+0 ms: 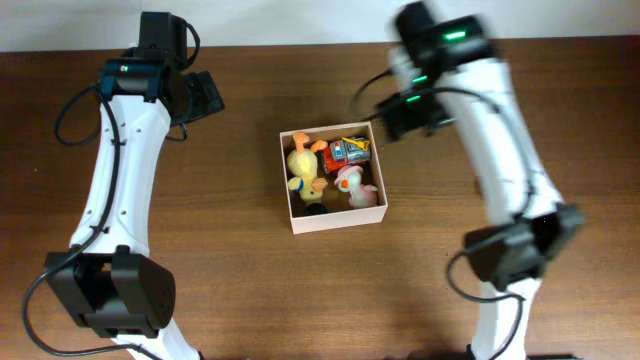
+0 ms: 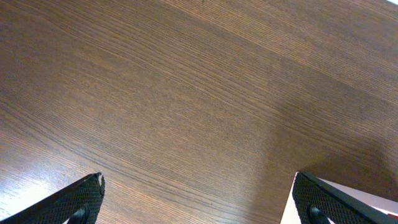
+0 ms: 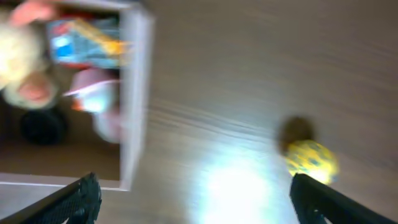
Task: Pack container
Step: 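Move the right gripper to the yellow ball and grasp it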
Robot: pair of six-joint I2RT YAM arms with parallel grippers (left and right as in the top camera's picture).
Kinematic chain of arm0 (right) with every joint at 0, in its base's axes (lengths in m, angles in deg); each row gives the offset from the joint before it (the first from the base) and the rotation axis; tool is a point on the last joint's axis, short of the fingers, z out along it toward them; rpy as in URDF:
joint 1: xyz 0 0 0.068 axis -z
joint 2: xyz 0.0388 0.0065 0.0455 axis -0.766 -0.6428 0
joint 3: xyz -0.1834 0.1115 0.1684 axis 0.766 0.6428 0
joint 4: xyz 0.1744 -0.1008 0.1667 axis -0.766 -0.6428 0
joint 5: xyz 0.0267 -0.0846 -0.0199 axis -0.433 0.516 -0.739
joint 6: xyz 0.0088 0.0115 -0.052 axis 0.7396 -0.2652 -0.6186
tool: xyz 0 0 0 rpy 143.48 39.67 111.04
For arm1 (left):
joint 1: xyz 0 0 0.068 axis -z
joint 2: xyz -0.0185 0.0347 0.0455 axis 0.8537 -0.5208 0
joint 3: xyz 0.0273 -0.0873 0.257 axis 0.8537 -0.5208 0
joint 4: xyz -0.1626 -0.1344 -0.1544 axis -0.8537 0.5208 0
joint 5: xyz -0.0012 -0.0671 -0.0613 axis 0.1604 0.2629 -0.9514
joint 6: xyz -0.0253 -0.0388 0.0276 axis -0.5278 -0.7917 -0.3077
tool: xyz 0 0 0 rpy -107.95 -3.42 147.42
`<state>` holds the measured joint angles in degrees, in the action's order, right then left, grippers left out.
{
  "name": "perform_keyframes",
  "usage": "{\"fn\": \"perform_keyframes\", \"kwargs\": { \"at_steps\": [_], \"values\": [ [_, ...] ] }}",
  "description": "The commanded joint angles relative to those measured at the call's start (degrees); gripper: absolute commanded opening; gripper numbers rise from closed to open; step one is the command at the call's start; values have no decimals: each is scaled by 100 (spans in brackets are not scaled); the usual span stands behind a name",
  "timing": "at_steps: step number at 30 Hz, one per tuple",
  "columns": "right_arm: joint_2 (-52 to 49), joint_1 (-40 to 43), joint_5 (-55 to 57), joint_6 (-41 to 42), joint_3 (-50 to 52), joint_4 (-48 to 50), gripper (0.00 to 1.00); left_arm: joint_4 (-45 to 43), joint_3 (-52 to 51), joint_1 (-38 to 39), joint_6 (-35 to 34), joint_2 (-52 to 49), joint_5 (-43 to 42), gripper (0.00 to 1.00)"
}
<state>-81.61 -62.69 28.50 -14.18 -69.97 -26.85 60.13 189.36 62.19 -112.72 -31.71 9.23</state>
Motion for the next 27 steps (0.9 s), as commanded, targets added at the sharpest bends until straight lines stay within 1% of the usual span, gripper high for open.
{"fn": "perform_keyframes", "kwargs": {
  "at_steps": [1, 8, 15, 18, 21, 27],
  "values": [
    [337, 739, 44, 199, -131, -52, 99, -11, 57, 11, -70, -28, 42, 99],
    [337, 1926, -59, 251, 258, -50, 99, -11, 57, 11, -70, -31, 42, 99],
    [337, 2732, -42, 518, 1161, 208, 99, -11, 57, 11, -70, -28, 42, 99],
    [337, 2968, -44, 809, 1740, 566, 99, -11, 57, 11, -70, -28, 42, 99],
    [337, 3082, -50, 837, 2385, 1056, 99, -11, 57, 11, -70, -28, 42, 99],
    [337, 3008, -48, 863, 3521, 2258, 99, -11, 57, 11, -70, -28, 42, 99]
  ]
}}
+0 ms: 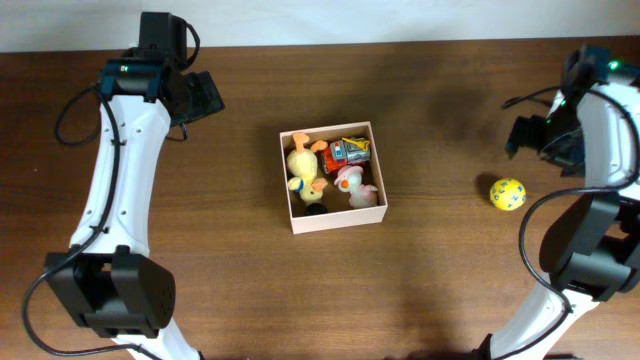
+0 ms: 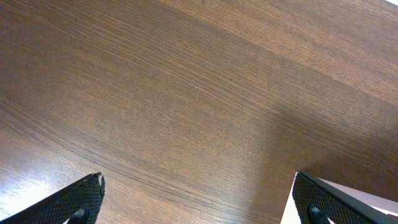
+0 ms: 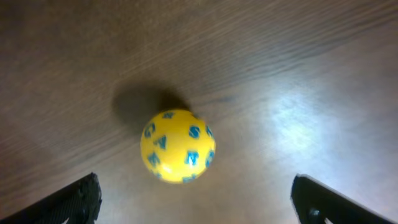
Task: Pack container
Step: 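Move the right gripper to the yellow ball and grasp it, then carry the yellow ball with the right gripper over the box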
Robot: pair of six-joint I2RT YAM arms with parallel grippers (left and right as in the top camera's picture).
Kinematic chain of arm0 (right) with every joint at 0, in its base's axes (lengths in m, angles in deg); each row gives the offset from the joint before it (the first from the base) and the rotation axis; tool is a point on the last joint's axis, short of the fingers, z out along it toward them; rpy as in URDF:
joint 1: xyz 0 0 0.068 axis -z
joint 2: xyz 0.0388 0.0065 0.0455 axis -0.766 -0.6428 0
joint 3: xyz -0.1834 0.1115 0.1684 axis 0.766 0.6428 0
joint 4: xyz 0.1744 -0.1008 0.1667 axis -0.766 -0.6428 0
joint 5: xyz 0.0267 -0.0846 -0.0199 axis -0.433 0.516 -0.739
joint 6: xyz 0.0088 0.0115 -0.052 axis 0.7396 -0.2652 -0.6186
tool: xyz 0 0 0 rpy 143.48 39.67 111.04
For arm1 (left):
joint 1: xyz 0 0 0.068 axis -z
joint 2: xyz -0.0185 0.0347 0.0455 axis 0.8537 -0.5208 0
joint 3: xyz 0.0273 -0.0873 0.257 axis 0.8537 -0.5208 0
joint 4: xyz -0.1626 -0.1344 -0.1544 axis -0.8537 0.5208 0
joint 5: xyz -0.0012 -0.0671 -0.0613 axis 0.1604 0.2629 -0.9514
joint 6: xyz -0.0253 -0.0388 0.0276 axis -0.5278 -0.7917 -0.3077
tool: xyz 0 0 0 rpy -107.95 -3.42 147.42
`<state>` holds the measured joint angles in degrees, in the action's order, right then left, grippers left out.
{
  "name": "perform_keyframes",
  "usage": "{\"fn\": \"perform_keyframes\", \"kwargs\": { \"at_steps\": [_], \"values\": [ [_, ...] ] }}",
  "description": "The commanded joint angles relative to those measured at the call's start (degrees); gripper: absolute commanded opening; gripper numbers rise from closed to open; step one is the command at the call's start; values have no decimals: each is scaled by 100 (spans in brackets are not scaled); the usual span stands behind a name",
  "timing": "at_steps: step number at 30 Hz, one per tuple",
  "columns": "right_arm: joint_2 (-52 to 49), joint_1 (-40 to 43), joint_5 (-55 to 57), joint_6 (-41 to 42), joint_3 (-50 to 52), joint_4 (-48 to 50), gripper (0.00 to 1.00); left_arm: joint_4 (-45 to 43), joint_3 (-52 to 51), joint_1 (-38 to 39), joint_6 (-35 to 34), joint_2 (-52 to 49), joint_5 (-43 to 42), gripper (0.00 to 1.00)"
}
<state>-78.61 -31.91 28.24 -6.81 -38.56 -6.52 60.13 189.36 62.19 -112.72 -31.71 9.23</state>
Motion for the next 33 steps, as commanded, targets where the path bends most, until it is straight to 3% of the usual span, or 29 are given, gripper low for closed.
{"fn": "perform_keyframes", "kwargs": {
  "at_steps": [1, 10, 12, 15, 17, 21, 25, 33],
  "values": [
    [37, -79, -17, 188, 551, 382, 99, -11, 57, 11, -70, -28, 42, 99],
    [37, -72, -37, 247, 2052, 1488, 100, -11, 57, 11, -70, -28, 42, 99],
    [37, -72, -39, 247, 2236, 1613, 82, -11, 57, 11, -70, -28, 42, 99],
    [37, -72, -37, 245, 2293, 1657, 34, -11, 57, 11, -70, -31, 42, 99],
    [37, -76, -37, 245, 2251, 1674, 15, -11, 57, 11, -70, -28, 42, 99],
    [39, -87, -63, 195, 2013, 1580, 9, -11, 57, 11, -70, -28, 42, 99],
    [61, -146, -612, -398, 1410, 1224, 4, -11, 57, 11, -70, -28, 42, 99],
    [63, -1049, -1010, -704, -420, 262, 4, -11, 57, 11, -70, -28, 42, 99]
  ]
}}
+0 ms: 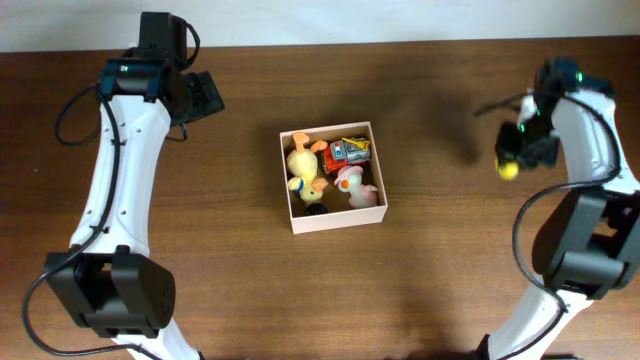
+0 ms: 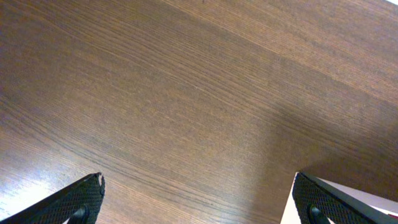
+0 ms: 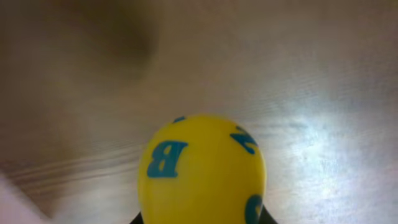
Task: Pack container
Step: 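Carry the yellow ball with the right gripper over the box, then lower the yellow ball into the box and open the right gripper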
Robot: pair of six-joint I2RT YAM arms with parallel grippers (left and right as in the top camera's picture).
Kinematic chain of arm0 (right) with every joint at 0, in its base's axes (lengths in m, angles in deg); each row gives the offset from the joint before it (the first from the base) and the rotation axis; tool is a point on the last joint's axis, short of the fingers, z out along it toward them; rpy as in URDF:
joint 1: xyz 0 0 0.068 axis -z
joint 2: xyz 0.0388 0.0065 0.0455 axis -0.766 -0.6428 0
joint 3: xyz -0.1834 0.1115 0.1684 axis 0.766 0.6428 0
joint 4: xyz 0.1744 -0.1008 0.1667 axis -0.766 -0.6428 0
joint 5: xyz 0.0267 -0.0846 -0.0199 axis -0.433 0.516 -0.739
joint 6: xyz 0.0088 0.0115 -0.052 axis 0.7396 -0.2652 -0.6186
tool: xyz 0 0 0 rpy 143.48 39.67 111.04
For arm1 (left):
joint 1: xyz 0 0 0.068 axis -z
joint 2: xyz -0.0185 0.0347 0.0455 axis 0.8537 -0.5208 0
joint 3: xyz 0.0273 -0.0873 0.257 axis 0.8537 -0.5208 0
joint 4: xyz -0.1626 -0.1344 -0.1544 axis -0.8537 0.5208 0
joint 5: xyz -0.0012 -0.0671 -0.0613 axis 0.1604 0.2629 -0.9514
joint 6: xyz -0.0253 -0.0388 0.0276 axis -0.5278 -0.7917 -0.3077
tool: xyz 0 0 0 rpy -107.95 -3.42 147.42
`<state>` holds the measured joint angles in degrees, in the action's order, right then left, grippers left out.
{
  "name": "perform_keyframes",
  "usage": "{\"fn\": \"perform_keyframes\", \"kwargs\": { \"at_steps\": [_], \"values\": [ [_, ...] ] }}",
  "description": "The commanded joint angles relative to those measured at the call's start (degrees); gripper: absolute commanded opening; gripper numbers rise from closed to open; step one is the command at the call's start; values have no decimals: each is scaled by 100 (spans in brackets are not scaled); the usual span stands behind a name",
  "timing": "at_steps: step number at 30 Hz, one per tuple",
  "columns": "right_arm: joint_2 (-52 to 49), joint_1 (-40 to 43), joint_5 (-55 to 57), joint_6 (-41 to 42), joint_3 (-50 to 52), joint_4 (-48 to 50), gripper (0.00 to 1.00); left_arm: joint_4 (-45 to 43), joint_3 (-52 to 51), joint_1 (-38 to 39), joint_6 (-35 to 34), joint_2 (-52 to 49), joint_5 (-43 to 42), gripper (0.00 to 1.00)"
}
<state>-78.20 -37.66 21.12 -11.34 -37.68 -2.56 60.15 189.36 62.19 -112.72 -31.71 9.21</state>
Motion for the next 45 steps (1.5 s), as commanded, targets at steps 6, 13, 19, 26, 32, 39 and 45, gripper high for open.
{"fn": "perform_keyframes", "kwargs": {
  "at_steps": [6, 13, 19, 26, 32, 39, 45],
  "values": [
    [22, -1766, -1038, -1676, -1515, -382, 5, -13, 57, 11, -70, -28, 44, 99],
    [22, -2990, -1049, -2083, -2037, -533, 4, -13, 57, 11, -70, -28, 44, 99],
    [13, -3731, -1049, -2227, -1869, -553, 4, -13, 57, 11, -70, -28, 44, 99],
    [4, -4310, -1047, -2227, -1602, -599, 4, -13, 57, 11, -70, -31, 44, 99],
    [4, -4511, -1049, -2225, -874, -527, 4, -13, 57, 11, -70, -28, 44, 99],
    [4, -4531, -1049, -2225, -72, -264, 4, -13, 57, 11, -70, -28, 44, 99],
    [2, -4538, -1051, -2225, 48, -101, 31, -13, 57, 11, -70, -28, 44, 99]
  ]
}}
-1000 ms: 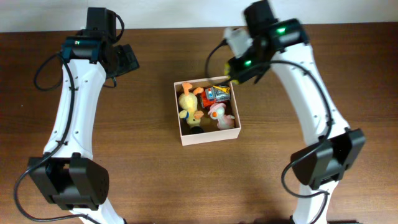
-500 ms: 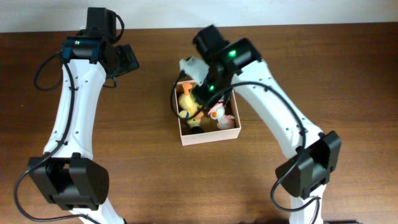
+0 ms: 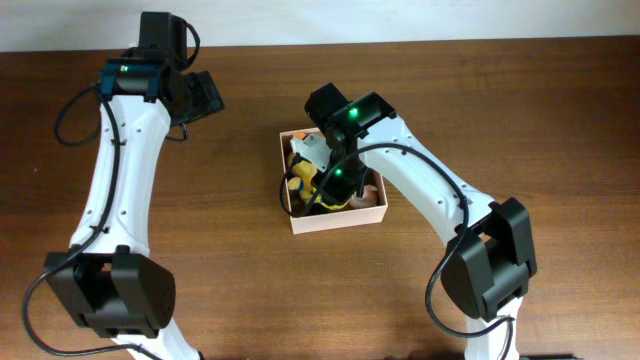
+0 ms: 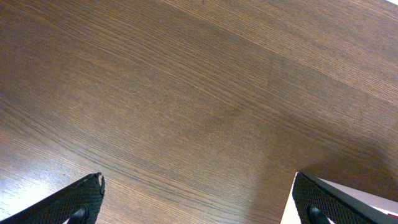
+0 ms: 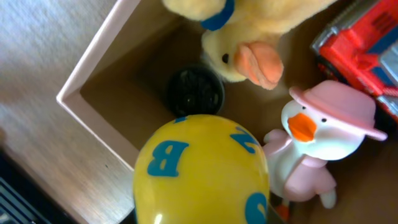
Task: Pack container
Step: 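Lower the yellow ball into the box and open the right gripper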
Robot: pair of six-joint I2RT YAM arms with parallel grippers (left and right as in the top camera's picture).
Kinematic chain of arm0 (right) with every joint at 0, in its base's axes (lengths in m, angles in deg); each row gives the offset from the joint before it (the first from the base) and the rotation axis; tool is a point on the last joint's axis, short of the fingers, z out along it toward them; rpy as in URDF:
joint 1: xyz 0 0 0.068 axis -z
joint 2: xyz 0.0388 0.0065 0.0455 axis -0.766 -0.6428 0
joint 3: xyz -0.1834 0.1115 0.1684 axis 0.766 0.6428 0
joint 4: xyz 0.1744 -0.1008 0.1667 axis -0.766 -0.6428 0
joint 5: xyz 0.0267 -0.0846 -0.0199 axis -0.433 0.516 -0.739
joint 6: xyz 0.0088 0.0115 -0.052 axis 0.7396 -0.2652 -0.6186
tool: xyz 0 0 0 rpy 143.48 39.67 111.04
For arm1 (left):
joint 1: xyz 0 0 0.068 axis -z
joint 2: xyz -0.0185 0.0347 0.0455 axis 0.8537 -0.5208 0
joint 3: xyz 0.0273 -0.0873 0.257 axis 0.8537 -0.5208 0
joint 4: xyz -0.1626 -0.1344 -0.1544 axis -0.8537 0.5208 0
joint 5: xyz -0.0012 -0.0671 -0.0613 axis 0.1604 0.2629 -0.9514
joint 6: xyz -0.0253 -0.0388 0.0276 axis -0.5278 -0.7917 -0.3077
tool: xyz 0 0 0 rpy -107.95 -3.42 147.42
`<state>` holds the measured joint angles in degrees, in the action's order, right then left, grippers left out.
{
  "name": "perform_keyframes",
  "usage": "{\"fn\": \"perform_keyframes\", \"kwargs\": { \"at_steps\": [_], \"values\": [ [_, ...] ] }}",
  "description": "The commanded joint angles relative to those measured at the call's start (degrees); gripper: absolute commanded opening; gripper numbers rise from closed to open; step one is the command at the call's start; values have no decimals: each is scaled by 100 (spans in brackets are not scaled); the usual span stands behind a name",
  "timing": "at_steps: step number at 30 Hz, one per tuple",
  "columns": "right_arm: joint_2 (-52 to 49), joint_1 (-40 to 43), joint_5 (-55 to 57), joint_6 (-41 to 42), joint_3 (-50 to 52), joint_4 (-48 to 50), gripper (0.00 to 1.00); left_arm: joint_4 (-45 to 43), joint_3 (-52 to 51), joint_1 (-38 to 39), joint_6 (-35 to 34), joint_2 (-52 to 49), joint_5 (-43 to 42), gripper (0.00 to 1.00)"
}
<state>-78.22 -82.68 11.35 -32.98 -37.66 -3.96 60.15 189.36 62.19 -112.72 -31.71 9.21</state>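
Note:
A yellow ball with blue letters (image 5: 200, 169) fills the bottom of the right wrist view, with my right gripper (image 5: 202, 214) shut on it; the fingers are hidden behind it. The ball hangs over the front left corner of the pale open box (image 5: 93, 71). Inside lie a yellow plush duck (image 5: 249, 34), a pink duck with a hat (image 5: 323, 127), a red toy truck (image 5: 367, 43) and a black round thing (image 5: 196, 93). In the overhead view the right gripper (image 3: 325, 185) covers the box (image 3: 340, 222). My left gripper (image 3: 197, 95) is open over bare wood, far left.
The brown wooden table (image 3: 500, 120) runs all round the box. The left wrist view shows only wood grain (image 4: 186, 93) between its two black fingertips (image 4: 84, 196). The right arm's base (image 3: 495, 270) stands at the front right.
My right gripper, shut on the yellow ball, was above the table's far right side. It now holds the ball over the box, near its front left corner. The left arm has not moved.
The right gripper was open beside the box, with the ball lying on the table off to the right. Then it hung open over the ball. Then it was shut on the ball, lifted off the wood. Now the ball is over the box.

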Motion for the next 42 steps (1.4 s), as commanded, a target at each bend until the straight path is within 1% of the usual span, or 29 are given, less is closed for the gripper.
{"fn": "perform_keyframes", "kwargs": {
  "at_steps": [1, 2, 3, 5, 11, 16, 17, 18, 19, 21, 22, 23, 25, 26, 27, 29, 30, 31, 32, 34, 35, 36, 38, 39, 40, 41, 42],
  "values": [
    [4, -33, -74, -61, 46, 44, 36, -13, 57, 11, -70, -31, 44, 99],
    [4, -31, -74, -59, 46, 39, 48, -13, 57, 11, -70, -28, 44, 99],
    [4, -31, -74, -59, 46, 31, 57, -13, 57, 11, -70, -28, 44, 99],
    [4, -31, -74, -59, 46, 15, 64, -13, 57, 11, -70, -31, 44, 99],
    [4, -31, -74, -59, 46, 2, 65, -13, 57, 11, -70, -28, 44, 99],
    [4, -31, -74, -59, 46, 9, 78, -13, 57, 11, -70, -28, 44, 99],
    [4, -31, -74, -59, 46, 13, 82, -13, 57, 11, -70, -28, 44, 99],
    [4, -31, -76, -59, 46, 20, 88, -13, 57, 11, -70, -28, 44, 99],
    [4, -31, -90, -59, 46, 20, 91, -13, 57, 11, -70, -28, 44, 99],
    [4, -31, -96, -59, 46, 24, 92, -13, 57, 11, -70, -28, 44, 99],
    [4, -31, -96, -59, 46, 24, 91, -13, 57, 11, -70, -28, 44, 99],
    [4, -31, -96, -59, 46, 24, 88, -13, 57, 11, -70, -28, 44, 99],
    [4, -31, -96, -59, 46, 24, 76, -13, 57, 11, -70, -28, 44, 99],
    [4, -31, -96, -59, 46, 26, 64, -13, 57, 11, -70, -31, 44, 99],
    [4, -31, -96, -61, 46, 26, 49, -13, 57, 11, -70, -28, 44, 99],
    [4, -31, -96, -59, 46, 24, 30, -13, 57, 11, -70, -28, 44, 99],
    [4, -28, -94, -59, 46, 22, 25, -13, 57, 11, -70, -28, 44, 99],
    [4, -28, -92, -59, 46, 22, 24, -13, 57, 11, -70, -28, 44, 99],
    [4, -28, -92, -59, 46, 24, 25, -13, 57, 11, -70, -28, 44, 99],
    [4, -24, -87, -59, 46, 33, 43, -13, 57, 11, -70, -28, 44, 99],
    [4, -15, -85, -59, 46, 48, 47, -13, 57, 11, -70, -28, 44, 99],
    [7, 9, -76, -57, 42, 72, 54, -13, 57, 11, -70, -28, 44, 99],
    [9, 101, 61, 39, -63, 85, 66, -13, 57, 11, -70, -28, 44, 99],
    [9, 175, 190, 146, -166, 83, 76, -13, 57, 11, -70, -28, 44, 99],
    [9, 269, 304, 249, -295, 81, 93, -13, 57, 11, -70, -31, 44, 99],
    [15, 380, 407, 339, -455, 74, 99, -13, 57, 11, -70, -31, 44, 99],
    [17, 492, 485, 409, -610, 72, 99, -13, 57, 11, -70, -28, 44, 99]
  ]
}}
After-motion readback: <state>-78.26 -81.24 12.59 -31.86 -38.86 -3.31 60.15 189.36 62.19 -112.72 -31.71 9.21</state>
